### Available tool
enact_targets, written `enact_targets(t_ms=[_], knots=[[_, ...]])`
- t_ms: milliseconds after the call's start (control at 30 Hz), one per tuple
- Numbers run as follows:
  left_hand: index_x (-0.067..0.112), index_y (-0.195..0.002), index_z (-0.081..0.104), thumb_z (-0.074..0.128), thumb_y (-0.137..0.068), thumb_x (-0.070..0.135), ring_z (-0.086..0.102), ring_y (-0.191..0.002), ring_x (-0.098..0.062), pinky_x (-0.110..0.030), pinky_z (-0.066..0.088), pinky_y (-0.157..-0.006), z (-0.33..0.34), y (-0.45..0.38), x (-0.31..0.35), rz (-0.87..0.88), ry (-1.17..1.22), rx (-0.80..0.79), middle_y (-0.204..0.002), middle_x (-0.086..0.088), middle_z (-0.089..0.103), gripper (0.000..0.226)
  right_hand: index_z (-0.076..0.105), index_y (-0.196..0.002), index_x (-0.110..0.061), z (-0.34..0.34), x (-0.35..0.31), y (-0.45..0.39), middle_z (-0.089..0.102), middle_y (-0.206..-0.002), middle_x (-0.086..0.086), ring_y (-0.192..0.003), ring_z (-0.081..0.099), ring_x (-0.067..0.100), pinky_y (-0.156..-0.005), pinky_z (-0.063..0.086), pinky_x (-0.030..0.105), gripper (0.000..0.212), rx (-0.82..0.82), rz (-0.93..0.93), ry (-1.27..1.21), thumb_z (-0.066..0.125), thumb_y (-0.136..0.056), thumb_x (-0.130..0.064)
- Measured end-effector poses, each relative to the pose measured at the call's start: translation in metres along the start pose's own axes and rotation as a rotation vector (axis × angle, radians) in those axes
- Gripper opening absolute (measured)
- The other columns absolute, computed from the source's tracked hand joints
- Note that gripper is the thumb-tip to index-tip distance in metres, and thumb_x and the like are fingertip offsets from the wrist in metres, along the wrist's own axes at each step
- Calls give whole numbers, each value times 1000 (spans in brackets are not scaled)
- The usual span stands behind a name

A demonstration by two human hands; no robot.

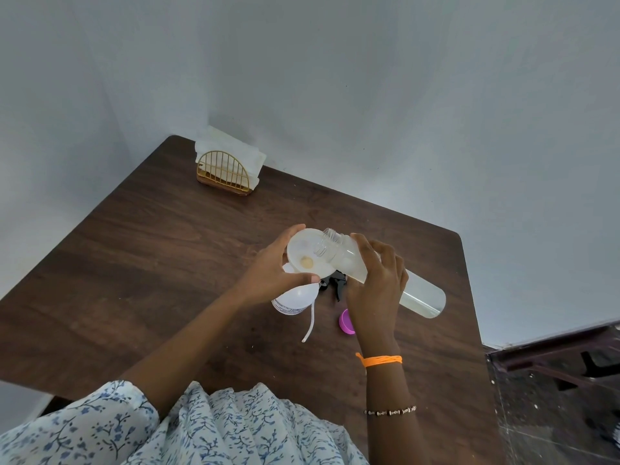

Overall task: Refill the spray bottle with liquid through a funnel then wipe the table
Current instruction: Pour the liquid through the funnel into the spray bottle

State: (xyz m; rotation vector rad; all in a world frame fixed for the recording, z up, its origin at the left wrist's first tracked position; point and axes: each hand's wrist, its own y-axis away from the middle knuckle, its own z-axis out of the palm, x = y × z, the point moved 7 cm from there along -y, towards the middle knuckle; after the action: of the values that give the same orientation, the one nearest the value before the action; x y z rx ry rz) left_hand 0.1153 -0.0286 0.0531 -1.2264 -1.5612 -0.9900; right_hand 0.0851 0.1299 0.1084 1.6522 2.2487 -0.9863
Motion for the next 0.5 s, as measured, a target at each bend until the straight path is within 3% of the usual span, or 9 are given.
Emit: enact_targets(t_ms=[500], knots=[[30, -142, 26, 79, -71, 28, 40, -118, -5, -23, 37, -92, 0, -1, -1, -3, -2, -4, -136, 11, 42, 88, 58, -122, -21, 1, 0, 0, 57, -121, 8, -116, 46, 29, -104, 29, 42, 63, -14, -8, 19, 72, -67, 6]])
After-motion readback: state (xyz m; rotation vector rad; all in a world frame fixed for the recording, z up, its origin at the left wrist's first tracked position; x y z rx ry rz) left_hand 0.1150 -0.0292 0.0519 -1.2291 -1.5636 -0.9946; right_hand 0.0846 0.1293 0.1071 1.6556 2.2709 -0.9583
